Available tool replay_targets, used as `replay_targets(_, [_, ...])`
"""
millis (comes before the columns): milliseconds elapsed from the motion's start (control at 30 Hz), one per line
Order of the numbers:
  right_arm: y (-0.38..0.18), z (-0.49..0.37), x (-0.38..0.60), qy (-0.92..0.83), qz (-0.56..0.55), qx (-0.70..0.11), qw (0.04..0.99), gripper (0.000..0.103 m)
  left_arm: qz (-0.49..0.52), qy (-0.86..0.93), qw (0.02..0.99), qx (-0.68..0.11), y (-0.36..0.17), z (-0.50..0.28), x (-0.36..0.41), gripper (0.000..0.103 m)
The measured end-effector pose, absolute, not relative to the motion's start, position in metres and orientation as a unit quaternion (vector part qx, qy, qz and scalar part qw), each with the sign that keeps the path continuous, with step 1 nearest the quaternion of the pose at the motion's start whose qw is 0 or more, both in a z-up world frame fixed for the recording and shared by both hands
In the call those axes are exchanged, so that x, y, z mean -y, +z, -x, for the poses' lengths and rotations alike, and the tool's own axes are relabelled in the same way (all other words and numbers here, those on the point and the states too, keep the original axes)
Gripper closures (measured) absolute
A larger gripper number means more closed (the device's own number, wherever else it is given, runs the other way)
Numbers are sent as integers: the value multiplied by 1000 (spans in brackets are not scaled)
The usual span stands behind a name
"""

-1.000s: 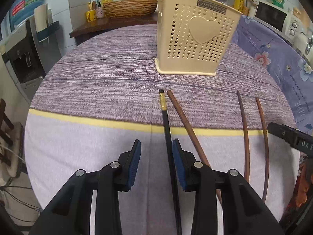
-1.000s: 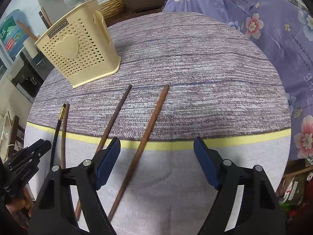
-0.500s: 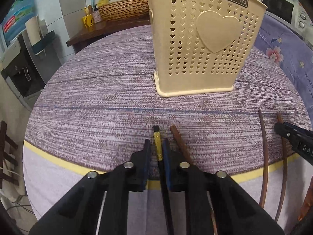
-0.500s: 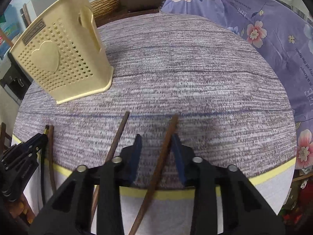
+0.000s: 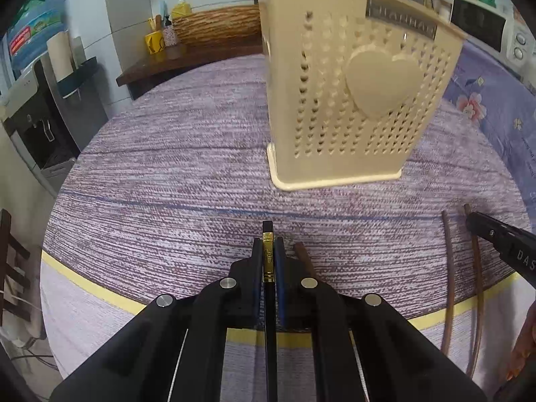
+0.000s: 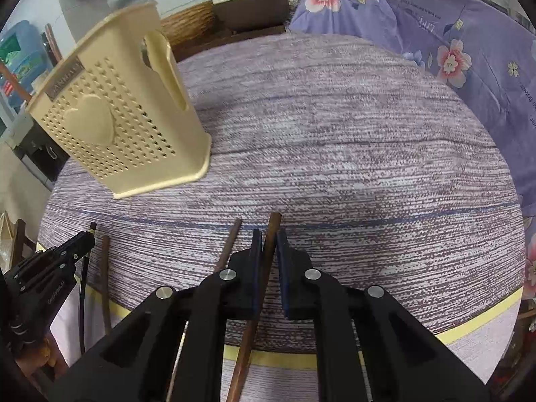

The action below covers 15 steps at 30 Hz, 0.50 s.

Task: Organize utensils
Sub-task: 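Grasp the black chopstick with the left tool while the right tool grasps a brown chopstick, then lift both chopsticks and carry them above the holder with both tools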

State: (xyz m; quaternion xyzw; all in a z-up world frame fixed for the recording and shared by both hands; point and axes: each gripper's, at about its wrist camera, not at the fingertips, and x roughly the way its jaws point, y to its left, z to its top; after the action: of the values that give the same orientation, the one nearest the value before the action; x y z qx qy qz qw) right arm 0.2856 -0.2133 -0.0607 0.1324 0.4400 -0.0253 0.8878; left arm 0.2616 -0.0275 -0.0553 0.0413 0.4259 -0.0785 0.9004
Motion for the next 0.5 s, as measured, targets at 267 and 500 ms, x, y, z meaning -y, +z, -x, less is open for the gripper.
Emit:
replay_targets(267, [15,-244,211,39,-113,-338,934,94,17,-105,937,-332,27,-225,-4,95])
replay_targets(500, [84,-207,219,70,-91,-256,960,95,44,-110,963,-240,99,-196,-33,95])
